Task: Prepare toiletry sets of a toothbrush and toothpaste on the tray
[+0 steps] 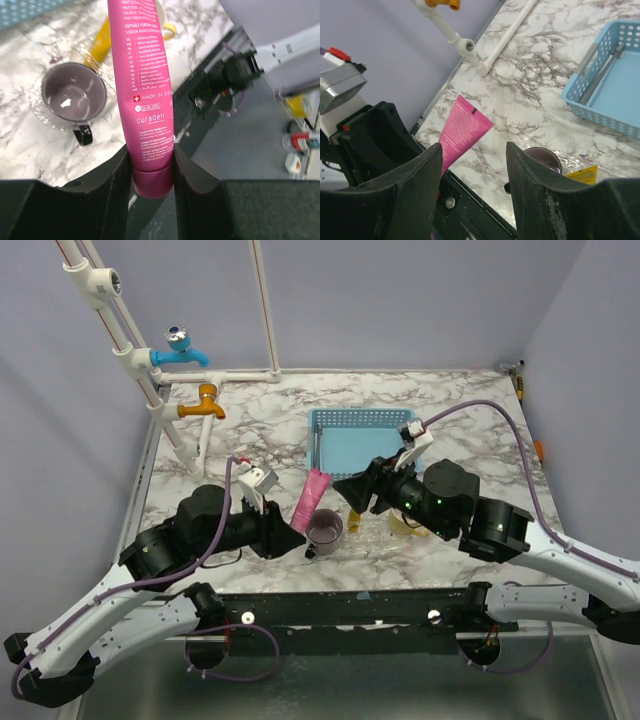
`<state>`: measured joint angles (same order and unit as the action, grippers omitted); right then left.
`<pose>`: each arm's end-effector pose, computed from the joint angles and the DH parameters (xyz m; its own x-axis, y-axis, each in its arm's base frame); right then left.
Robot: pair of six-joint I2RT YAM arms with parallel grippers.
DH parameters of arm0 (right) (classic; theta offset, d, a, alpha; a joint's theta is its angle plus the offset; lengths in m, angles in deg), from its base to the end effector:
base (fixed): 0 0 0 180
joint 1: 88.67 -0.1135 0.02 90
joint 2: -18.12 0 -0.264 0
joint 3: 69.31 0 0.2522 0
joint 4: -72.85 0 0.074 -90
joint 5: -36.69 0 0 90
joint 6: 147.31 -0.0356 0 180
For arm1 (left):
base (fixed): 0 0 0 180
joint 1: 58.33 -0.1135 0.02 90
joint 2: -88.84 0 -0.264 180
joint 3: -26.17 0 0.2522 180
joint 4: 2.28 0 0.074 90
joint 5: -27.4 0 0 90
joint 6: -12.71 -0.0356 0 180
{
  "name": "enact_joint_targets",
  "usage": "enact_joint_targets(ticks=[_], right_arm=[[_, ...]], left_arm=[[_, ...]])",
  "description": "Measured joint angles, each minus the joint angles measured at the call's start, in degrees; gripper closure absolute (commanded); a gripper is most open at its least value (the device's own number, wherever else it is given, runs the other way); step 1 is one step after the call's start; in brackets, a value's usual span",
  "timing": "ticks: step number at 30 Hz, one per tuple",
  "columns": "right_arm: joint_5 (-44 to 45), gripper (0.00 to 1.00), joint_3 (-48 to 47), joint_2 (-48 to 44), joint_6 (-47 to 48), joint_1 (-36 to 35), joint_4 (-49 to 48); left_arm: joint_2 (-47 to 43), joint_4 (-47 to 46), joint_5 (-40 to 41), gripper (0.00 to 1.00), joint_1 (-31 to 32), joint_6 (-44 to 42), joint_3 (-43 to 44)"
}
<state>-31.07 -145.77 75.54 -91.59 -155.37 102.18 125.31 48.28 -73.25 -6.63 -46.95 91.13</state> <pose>0.1000 0.1981 0.3991 -0.4542 0.2633 -0.8511 -0.5409 0.6775 0.4983 0.0756 -0.1064 0.3498 -0.6442 0.0147 -0.7647 0.6396 0.5586 -0.5280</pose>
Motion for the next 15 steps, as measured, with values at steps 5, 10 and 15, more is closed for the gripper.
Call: enact_joint_targets(ticks=[5, 10, 15], right_arm=[[-5.88, 0.41, -6.29, -0.87, 5.88, 0.0, 6.32], [-13.6, 0.39, -9.05, -1.09, 10.16, 0.0, 10.82], [-23.37, 0.39, -10.12, -1.18, 12.96, 0.0, 13.7]], left_arm=[[-2.91, 3.74, -7.21, 1.0, 0.0, -1.79, 0.02], [-7.15, 7.32, -14.62, 1.0, 0.0, -3.98, 0.11], [-9.9, 10.64, -19.5, 1.0, 0.0, -6.01, 0.63]])
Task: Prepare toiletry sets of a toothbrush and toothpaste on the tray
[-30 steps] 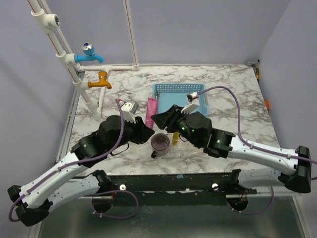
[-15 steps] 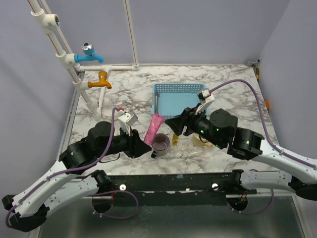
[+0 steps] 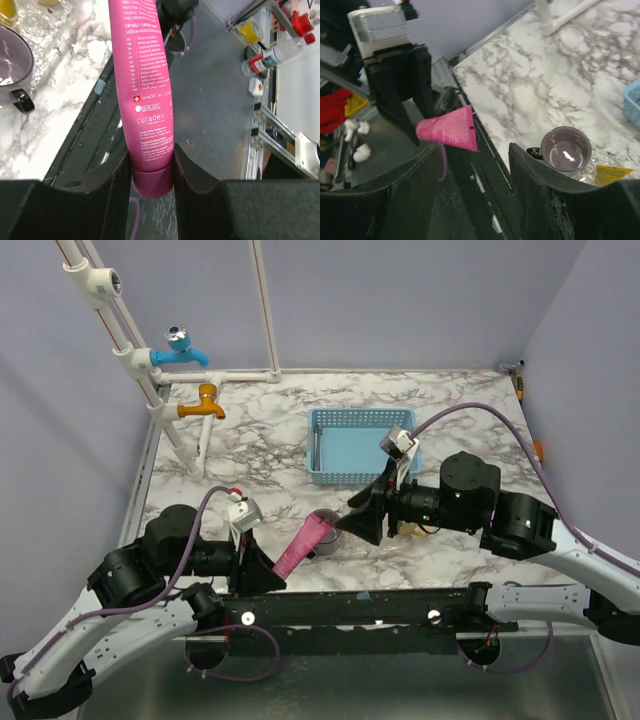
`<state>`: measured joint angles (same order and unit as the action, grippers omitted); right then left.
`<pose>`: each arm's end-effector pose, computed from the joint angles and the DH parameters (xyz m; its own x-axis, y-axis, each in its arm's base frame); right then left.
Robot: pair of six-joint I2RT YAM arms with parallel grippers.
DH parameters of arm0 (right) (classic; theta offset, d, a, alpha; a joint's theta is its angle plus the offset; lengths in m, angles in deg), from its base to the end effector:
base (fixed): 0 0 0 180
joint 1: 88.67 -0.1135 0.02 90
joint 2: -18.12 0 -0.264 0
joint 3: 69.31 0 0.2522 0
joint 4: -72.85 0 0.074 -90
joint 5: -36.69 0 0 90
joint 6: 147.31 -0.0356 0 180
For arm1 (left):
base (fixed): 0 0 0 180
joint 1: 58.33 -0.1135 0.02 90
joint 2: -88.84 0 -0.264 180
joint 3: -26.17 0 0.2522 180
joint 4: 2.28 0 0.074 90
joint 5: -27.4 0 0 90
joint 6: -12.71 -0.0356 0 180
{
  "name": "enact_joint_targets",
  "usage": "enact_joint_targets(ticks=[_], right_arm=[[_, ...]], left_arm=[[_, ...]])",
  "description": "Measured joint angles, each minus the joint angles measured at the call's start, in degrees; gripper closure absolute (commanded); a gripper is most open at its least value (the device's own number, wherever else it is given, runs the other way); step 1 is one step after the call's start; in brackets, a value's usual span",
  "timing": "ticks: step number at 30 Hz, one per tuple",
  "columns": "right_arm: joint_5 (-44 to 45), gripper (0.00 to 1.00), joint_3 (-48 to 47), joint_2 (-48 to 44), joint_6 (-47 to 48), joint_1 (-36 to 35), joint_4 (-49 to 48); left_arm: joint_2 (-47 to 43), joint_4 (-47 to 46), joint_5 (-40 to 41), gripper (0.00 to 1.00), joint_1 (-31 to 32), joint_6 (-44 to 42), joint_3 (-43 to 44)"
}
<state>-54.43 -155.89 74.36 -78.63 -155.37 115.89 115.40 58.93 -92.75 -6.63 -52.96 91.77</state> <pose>0.0776 0.1820 0.4363 -0.4176 -0.0507 -0.9072 -0.8308 0.4255 0.3587 0.0336 -0.0713 0.3509 -0.6115 0.1994 -0.7657 0.7847 0.2777 -0.5542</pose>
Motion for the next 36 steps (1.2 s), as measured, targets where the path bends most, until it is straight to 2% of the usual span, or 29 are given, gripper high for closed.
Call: enact_joint_targets(ticks=[14, 23, 36], right_arm=[[-22.97, 0.39, -0.22, 7.89, 0.81, 0.0, -1.73], [-28.35, 0.41, 1.05, 11.13, 0.37, 0.0, -4.74], [-33.14, 0.59, 5.4, 12.17, -2.75, 0.0, -12.41]], left_arm=[[-1.7, 6.08, -5.86, 1.0, 0.0, -4.39, 0.0], [-2.84, 7.15, -6.88, 1.0, 0.0, -5.35, 0.0], [-3.91, 7.56, -6.95, 1.0, 0.0, -5.38, -0.02]])
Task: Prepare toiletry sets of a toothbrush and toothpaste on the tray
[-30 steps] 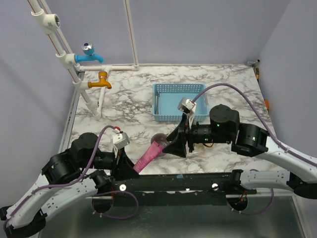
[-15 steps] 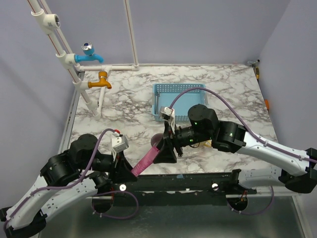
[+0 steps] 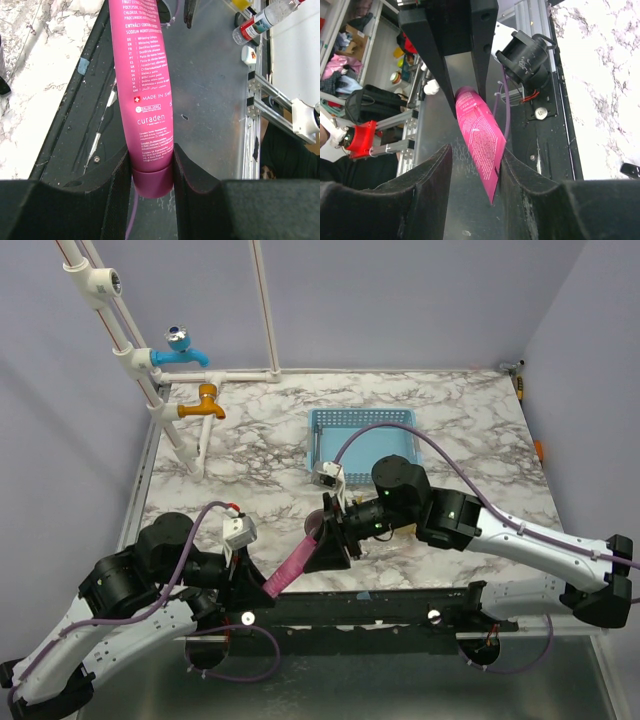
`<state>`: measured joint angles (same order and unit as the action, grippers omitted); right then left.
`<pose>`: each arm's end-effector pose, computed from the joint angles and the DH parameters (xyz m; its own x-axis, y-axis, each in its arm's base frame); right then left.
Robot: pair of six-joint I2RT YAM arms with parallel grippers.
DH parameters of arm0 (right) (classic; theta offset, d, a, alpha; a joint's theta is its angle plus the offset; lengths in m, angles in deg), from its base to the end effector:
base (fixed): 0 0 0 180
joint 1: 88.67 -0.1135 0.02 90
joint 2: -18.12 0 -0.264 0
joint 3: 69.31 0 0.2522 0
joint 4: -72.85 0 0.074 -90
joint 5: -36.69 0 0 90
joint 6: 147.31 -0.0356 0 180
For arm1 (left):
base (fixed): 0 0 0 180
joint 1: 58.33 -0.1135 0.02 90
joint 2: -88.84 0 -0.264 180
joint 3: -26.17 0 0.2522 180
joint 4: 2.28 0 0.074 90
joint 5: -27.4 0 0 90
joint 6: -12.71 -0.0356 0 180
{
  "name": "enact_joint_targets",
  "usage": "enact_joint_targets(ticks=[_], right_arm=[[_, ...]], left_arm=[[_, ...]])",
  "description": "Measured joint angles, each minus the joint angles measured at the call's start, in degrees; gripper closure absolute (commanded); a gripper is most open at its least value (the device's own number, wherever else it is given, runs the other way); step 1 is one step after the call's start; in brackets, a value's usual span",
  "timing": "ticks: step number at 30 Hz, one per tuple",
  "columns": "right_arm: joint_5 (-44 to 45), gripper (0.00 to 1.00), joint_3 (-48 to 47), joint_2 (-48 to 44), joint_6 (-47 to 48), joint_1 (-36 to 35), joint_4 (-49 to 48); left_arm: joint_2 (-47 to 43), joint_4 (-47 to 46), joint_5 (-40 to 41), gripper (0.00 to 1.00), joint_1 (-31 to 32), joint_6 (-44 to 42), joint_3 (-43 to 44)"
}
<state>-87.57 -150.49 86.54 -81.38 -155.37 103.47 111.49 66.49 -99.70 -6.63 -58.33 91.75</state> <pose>0.0873 0.2534 0.3830 -0.5068 -0.3246 -0.7986 -0.8371 -0.0360 0.5458 0.0161 -0.0550 0.3423 -0.5682 0.3013 -0.7658 0.8224 0.1757 -0.5411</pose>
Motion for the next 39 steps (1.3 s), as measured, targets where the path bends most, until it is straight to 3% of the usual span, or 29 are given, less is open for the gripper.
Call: enact_joint_targets(ticks=[9, 13, 18, 23, 29, 39], right_arm=[[-0.24, 0.76, 0.0, 1.22, -1.01, 0.0, -1.95], [-0.28, 1.0, 0.13, 1.33, -1.42, 0.0, -2.38], [-0.39, 1.0, 0.83, 1.44, -2.05, 0.0, -3.06], [-0.07, 1.0, 1.36, 1.38, -2.03, 0.0, -3.45], [3.5, 1.0, 1.38, -0.13, -1.4, 0.0, -1.62], [15.65, 1.0, -3.98, -3.19, -0.33, 0.0, 9.9]], left_arm=[[-0.55, -0.04, -0.85, 1.0, 0.0, 0.0, -0.42], [-0.7, -0.09, -1.03, 1.0, 0.0, -0.22, -0.7], [-0.7, 0.02, -1.03, 0.98, 0.0, -0.61, -1.27], [-0.7, 0.15, -0.83, 0.53, 0.0, -0.63, -1.55], [-0.68, -1.44, 1.57, 0.26, 0.0, -0.24, -1.6], [0.42, -5.79, 13.25, 0.08, 0.0, 0.37, 0.26]])
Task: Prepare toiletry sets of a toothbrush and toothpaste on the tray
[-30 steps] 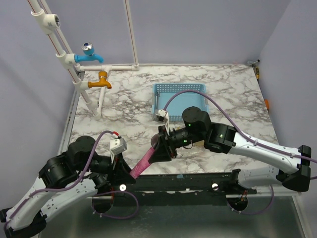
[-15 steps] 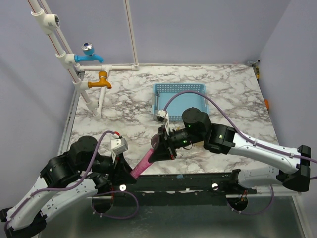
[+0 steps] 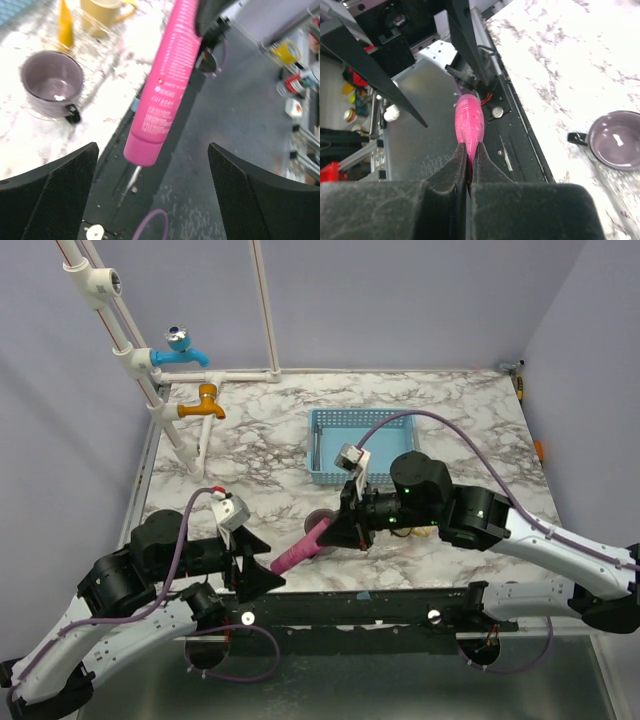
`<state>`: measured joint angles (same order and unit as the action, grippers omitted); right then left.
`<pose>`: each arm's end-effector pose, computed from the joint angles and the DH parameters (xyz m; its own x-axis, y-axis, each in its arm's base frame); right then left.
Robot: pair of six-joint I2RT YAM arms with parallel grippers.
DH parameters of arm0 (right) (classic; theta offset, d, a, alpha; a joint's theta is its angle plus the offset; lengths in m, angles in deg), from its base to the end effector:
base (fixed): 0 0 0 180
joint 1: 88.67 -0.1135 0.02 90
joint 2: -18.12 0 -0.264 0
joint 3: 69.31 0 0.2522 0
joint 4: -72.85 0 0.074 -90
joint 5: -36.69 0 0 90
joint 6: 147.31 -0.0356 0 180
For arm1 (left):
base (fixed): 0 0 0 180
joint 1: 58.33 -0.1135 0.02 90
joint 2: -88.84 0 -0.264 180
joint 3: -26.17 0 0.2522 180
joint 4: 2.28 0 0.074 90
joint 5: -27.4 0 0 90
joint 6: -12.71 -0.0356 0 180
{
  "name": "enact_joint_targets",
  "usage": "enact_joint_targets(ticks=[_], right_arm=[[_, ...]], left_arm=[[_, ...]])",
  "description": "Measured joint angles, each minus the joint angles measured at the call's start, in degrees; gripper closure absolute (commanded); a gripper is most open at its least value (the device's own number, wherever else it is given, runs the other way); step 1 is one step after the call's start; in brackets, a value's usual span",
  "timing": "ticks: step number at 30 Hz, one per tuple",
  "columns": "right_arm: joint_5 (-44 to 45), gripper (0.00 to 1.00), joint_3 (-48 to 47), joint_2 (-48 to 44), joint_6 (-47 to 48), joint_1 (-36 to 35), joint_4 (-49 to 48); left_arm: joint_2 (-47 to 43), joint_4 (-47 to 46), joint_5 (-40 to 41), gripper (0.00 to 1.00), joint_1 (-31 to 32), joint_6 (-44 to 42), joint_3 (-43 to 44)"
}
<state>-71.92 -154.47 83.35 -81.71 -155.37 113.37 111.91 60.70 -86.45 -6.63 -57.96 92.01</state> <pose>0.0874 0.2317 0.4013 -0.5351 -0.2526 -0.8061 -0.8428 0.2249 0.4889 0.0273 -0.0578 0.3514 -0.5175 0.1668 -0.8393 0.8283 0.3436 -0.4424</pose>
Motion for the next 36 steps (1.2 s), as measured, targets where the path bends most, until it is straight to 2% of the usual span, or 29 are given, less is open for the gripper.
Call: enact_joint_targets(ticks=[5, 13, 18, 24, 29, 36], right_arm=[[8.13, 1.0, -5.51, -1.73, -0.09, 0.0, 7.76], [26.62, 1.0, -15.04, -1.81, -2.03, 0.0, 21.03], [36.61, 1.0, -21.55, 0.98, -3.63, 0.0, 28.96], [47.74, 1.0, -24.74, 6.54, -7.23, 0.0, 37.99], [51.87, 1.0, -24.98, 10.84, -9.64, 0.0, 43.69], [52.52, 1.0, -23.85, 11.74, -10.97, 0.55, 46.38]], left_arm=[[0.33, -2.21, 7.93, 0.06, 0.0, 0.04, 1.6], [1.97, -3.23, 17.9, 0.01, 0.0, 0.04, 1.79], [1.88, -4.22, 21.44, 0.01, 0.0, 0.07, 0.17], [0.63, -4.66, 25.07, 0.01, 0.0, 0.13, -2.93], [-1.11, -5.42, 26.49, 0.01, 0.0, 0.2, -5.55], [-2.29, -5.77, 26.95, 0.01, 0.0, 0.39, -6.16]])
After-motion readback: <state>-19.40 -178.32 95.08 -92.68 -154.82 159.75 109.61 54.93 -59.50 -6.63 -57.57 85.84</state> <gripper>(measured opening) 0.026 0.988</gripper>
